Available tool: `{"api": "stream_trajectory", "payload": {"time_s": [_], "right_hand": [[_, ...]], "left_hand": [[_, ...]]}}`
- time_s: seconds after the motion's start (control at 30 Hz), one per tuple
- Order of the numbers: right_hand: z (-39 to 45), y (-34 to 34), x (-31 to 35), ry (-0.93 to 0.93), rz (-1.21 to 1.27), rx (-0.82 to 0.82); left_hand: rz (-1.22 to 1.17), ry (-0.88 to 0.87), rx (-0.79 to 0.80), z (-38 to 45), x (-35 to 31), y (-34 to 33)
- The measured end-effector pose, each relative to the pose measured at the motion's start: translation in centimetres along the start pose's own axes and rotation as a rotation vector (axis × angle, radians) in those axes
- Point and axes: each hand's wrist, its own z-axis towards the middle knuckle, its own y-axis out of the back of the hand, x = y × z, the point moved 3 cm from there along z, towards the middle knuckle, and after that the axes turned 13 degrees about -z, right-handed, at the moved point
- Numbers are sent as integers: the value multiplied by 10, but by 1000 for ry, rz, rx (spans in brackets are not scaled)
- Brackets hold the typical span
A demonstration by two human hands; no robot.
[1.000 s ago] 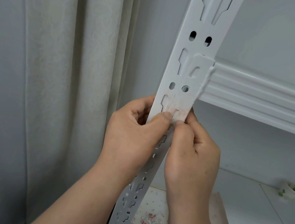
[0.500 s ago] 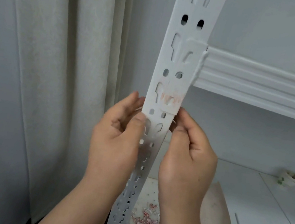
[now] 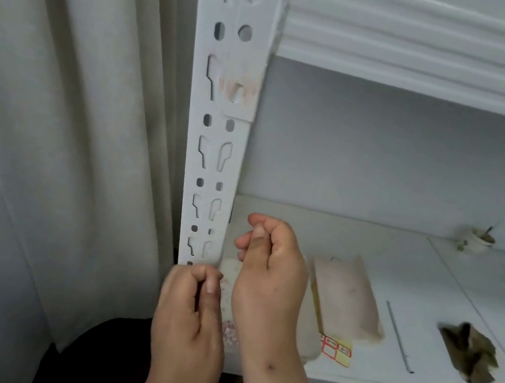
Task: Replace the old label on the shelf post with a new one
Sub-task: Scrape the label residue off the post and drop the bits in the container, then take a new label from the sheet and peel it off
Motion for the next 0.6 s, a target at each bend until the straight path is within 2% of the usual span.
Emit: {"api": "stream_trajectory", "payload": {"time_s": [0.1, 0.27, 0.43, 0.6], "right_hand": [[-3, 2, -17, -41, -22, 70], [-3, 8, -50, -116, -83, 122], [0, 20, -84, -181, -152, 104], [7, 40, -117, -261, -159, 6]], "left_hand": [[-67, 162, 131, -18, 14, -15], [28, 343, 303, -26, 27, -34], [68, 410, 395, -36, 39, -54], [126, 355, 451, -37, 47, -85]]}}
